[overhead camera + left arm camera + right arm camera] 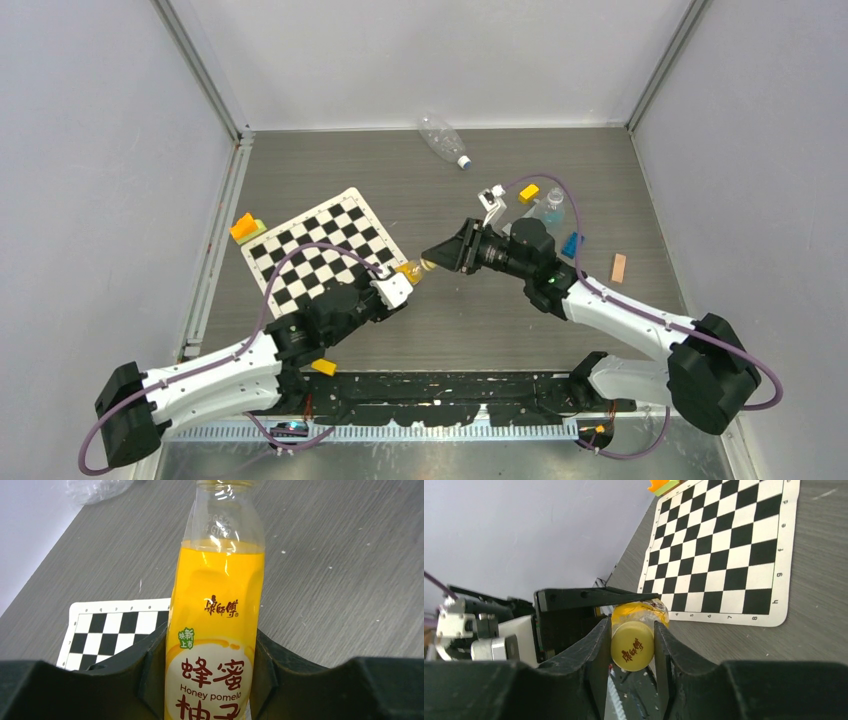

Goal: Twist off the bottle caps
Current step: Unscrew the bottle cap from the plastic bottle.

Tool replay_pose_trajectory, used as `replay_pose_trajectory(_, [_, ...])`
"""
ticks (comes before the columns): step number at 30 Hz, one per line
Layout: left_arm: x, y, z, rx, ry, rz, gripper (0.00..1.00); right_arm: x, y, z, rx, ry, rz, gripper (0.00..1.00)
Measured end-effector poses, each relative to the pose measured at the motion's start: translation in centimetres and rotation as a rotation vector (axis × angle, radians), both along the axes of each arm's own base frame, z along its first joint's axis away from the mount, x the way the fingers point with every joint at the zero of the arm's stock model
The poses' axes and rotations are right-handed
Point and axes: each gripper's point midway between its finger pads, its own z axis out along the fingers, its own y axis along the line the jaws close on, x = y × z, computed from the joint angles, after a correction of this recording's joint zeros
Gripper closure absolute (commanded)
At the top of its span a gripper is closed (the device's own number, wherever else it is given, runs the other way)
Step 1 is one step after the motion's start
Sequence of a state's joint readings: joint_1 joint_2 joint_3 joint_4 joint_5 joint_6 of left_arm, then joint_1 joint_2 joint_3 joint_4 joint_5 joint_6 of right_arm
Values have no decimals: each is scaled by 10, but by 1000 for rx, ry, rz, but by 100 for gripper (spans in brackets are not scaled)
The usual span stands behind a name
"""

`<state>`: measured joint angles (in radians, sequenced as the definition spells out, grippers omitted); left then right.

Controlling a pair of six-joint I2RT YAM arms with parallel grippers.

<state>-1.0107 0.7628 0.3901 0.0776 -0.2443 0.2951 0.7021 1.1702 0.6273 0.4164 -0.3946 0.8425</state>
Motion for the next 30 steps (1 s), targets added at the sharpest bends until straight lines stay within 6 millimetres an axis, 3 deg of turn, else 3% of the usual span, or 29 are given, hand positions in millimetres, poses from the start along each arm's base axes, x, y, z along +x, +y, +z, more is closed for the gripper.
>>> replay_pose_trajectory(10, [-21, -14, 13, -87, 31, -124, 100, -28, -8, 24, -37, -392, 166, 88])
replay_pose_trajectory(21, [-37, -17, 8, -109, 214, -217, 100, -43, -9, 21, -96, -681, 326, 88])
replay_pose_trajectory(30, [-48, -20, 8, -174, 341, -296, 100, -53, -12, 22, -102, -807, 409, 88])
